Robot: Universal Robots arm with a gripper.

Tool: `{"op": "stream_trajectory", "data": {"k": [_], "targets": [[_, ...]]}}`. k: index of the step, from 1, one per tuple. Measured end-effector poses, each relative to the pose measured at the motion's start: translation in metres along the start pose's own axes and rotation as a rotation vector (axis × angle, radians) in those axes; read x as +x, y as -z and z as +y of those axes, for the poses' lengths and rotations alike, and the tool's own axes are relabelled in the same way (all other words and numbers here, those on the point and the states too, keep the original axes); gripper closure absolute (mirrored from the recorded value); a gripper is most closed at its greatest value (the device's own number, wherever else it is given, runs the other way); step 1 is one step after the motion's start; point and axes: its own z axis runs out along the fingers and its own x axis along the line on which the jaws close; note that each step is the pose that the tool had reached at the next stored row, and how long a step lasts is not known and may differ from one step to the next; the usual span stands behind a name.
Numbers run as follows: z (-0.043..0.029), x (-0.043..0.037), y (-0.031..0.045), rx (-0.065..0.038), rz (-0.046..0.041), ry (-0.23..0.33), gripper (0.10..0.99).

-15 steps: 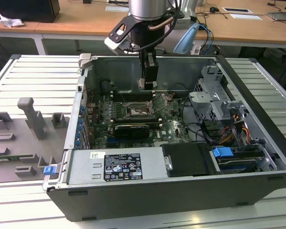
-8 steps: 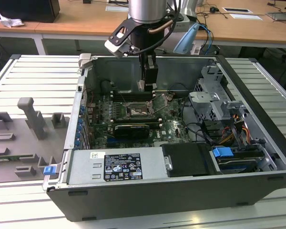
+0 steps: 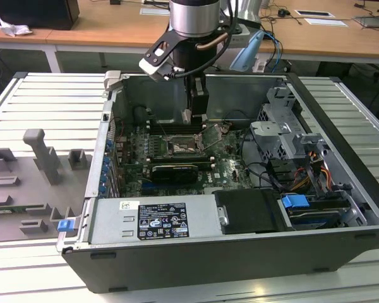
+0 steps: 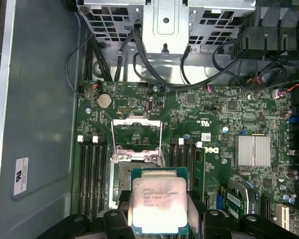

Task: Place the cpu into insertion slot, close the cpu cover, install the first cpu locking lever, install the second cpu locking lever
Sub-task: 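Place the cpu into insertion slot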

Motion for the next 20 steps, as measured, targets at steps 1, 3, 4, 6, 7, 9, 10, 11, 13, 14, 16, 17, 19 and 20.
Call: {"op": "stream_trajectory", "data": {"k": [1, 3, 4, 6, 7, 9, 10, 11, 13, 14, 16, 17, 19, 20], "targets": [[-0.0002, 0.0001, -0.0019, 0.0, -0.0001, 0.0, 0.561], [-0.0006, 0.0002, -0.0042, 0.0, -0.0001, 0.0, 0.561], [-0.0012, 0.0002, -0.0059, 0.0, -0.0002, -0.001, 0.561], [-0.0021, 0.0001, -0.0101, 0.0, -0.0001, -0.001, 0.561], [-0.0022, 0.0001, -0.0108, 0.0, -0.0002, -0.001, 0.561], [-0.0024, 0.0001, -0.0131, 0.0, -0.0002, -0.001, 0.561], [-0.0024, 0.0001, -0.0135, 0.001, -0.0002, -0.001, 0.561], [-0.0024, 0.0001, -0.0139, 0.001, -0.0003, -0.001, 0.561], [-0.0026, 0.0, -0.0151, 0.0, -0.0002, -0.001, 0.561], [-0.0026, 0.0, -0.0161, 0.0, -0.0002, -0.001, 0.561], [-0.0028, 0.0, -0.0177, 0.0, -0.0001, -0.001, 0.561], [-0.0028, 0.0, -0.0181, 0.0, -0.0001, -0.001, 0.561], [-0.0029, 0.0, -0.0195, 0.0, -0.0001, -0.001, 0.561], [-0.003, 0.0, -0.02, 0.0, -0.0001, -0.001, 0.561]]}}
